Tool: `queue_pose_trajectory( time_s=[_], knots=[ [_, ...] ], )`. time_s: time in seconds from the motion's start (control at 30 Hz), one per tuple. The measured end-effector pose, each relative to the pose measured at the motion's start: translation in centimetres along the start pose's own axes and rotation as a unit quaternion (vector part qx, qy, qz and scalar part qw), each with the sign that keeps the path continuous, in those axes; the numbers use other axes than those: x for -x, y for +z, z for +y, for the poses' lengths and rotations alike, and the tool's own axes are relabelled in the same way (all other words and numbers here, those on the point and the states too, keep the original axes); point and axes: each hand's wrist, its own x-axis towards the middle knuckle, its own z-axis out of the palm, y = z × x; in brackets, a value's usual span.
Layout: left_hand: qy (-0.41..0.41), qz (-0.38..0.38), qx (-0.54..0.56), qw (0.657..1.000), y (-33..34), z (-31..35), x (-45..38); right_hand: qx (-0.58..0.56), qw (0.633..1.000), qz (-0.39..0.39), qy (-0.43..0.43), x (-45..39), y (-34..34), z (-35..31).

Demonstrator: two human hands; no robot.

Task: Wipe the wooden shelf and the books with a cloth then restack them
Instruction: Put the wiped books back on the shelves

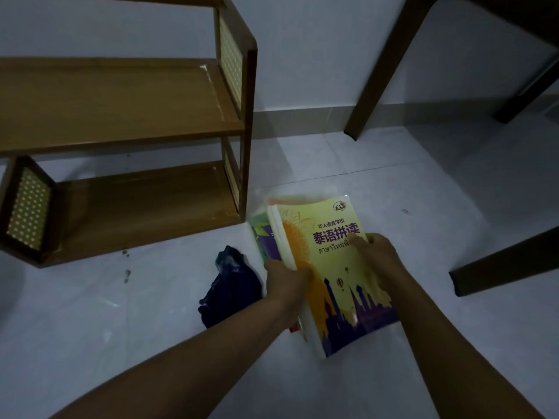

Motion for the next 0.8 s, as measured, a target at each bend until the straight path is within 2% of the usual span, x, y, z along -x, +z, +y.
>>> queue_pose_trajectory(
  time_s=[0.1, 0.2, 0.27, 0.37, 0.47, 0.6, 0.67, 0.8],
  knots=[
    [0.016, -0.017, -0.01, 1.0, -0.6, -0.1, 0.2, -0.081, 0.995, -0.052, -0.015, 0.9, -2.1, 0.6],
    [0.042, -0.099, 0.013, 0.994, -2.0, 1.0, 1.0, -0.124, 0.986, -0.096, -0.05, 1.4, -4.7, 1.5],
    [0.066, -0.151, 0.011, 0.986, -3.2, 2.0, 1.7, -0.197, 0.97, -0.137, -0.033, 1.8, -5.6, 2.0],
    [0.111, -0.214, -0.041, 0.97, -4.9, 3.6, 3.4, -0.237, 0.941, -0.236, -0.052, 3.5, -5.5, 1.6],
    [0.166, -0.238, -0.116, 0.95, -8.0, 4.7, 5.7, -0.231, 0.934, -0.251, -0.107, 6.0, -5.1, -0.4],
    [0.306, -0.223, -0.214, 0.901, -14.4, 5.8, 8.3, -0.18, 0.928, -0.271, -0.181, 10.2, -2.6, -4.1],
    [0.358, -0.176, -0.257, 0.88, -18.1, 6.2, 9.4, -0.134, 0.921, -0.277, -0.238, 12.2, 0.0, -6.7],
    [0.378, -0.057, -0.285, 0.879, -25.8, 6.9, 10.9, -0.1, 0.909, -0.263, -0.309, 15.0, 6.9, -11.8]
  ],
)
